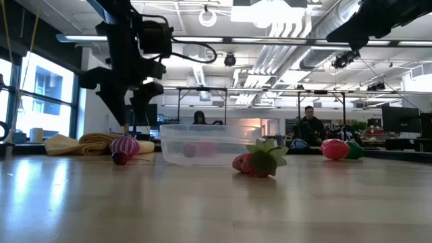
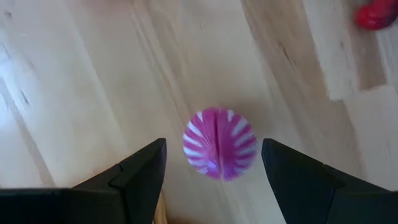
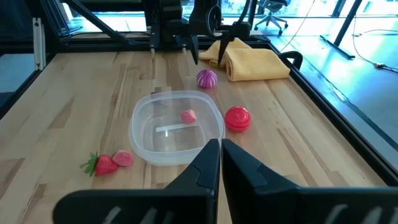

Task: Pick and placing Produce into tupperware
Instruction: Put the onion into the transparent bin

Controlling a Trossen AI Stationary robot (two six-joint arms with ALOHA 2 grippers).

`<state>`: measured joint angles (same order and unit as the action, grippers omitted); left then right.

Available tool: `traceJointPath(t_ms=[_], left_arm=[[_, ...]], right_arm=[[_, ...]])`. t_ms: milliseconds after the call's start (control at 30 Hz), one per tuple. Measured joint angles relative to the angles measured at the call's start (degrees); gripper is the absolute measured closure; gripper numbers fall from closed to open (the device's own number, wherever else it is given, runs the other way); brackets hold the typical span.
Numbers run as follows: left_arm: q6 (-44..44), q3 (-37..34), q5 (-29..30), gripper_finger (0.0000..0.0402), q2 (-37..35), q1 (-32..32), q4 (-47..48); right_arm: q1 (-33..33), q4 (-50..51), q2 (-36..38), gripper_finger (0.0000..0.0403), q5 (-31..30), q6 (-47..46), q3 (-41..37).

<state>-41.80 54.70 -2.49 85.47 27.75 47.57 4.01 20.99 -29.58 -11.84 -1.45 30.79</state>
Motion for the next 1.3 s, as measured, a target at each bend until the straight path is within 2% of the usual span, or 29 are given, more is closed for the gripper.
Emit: traceJointPath(t_ms=[600, 1300], left_arm=[[-1.6, 0.2, 1.9, 0.0146, 9.0, 0.0, 0.5], [-1.3, 0.1, 2.1, 0.0146, 10.0, 0.0, 0.6]], right_arm=[[0.0, 0.3, 0.0, 0.0394, 0.0, 0.0, 0.0], [0.0, 0.3, 0.0, 0.0394, 0.0, 0.0, 0.0]])
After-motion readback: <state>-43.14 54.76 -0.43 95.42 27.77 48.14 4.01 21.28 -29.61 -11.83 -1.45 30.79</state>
